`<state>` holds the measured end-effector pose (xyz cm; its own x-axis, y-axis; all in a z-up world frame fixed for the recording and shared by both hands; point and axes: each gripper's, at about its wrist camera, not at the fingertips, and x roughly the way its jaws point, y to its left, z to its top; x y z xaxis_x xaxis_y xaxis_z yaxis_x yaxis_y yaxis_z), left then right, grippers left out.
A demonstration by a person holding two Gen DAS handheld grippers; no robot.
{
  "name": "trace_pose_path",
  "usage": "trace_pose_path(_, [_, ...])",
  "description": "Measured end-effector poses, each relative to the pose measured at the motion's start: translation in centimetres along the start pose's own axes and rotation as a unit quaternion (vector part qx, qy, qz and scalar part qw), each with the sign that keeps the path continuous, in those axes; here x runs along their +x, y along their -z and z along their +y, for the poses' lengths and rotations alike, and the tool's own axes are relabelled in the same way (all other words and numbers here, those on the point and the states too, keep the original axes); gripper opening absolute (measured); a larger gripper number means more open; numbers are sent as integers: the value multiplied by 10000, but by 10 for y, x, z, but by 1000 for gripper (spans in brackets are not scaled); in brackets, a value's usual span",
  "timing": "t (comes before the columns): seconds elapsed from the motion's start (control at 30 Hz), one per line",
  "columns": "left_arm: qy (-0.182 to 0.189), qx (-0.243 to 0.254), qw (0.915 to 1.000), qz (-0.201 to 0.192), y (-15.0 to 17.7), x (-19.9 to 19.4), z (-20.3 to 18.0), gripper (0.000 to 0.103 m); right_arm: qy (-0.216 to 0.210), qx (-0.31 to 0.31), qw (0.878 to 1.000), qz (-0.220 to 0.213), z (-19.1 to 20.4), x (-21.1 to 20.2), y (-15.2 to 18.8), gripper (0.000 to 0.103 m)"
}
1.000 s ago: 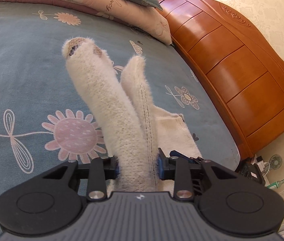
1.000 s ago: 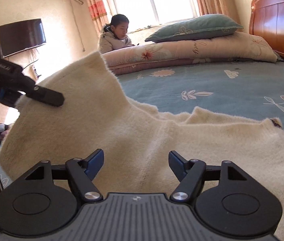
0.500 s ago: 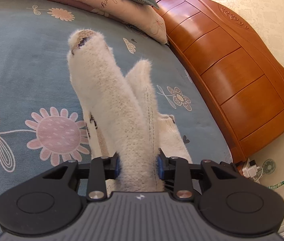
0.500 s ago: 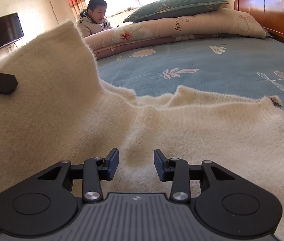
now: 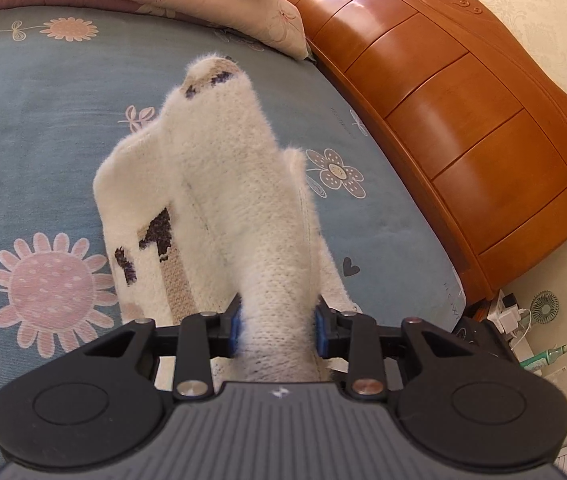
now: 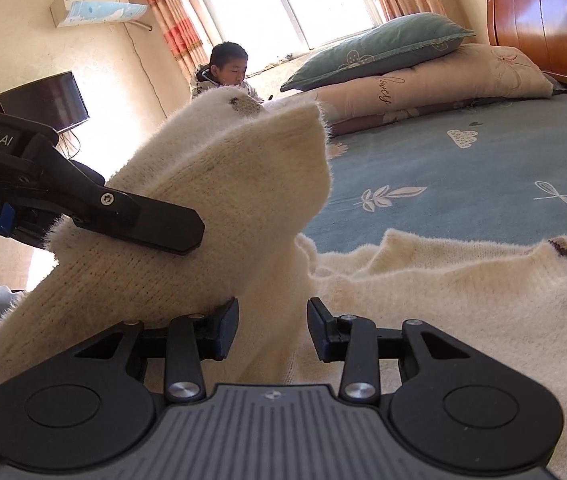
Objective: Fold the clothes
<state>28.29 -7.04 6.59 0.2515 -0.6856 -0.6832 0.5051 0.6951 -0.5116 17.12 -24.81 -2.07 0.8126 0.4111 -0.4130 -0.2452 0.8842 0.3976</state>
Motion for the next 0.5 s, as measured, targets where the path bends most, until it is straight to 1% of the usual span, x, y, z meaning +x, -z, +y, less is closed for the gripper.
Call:
trace_pose_path(0.17, [-15,154,9999,57,-9,27,-35,32,218,-57,9997,-92,-22,-13,-13,42])
trace_pose_path(0.3, [-15,158,9997,196,-10,58,-59,33,462,-64,9989,-92,-45,-24,-22,42])
trace_pose_path(0.4, [29,92,9991,407,-7,92,-70,34,651,102,9978,41,-70,-32,-19,42])
trace_pose_path(0.5, [-45,62,9980,621,2,127,-78,35,906,337,9950,265,-94,-35,-10,42])
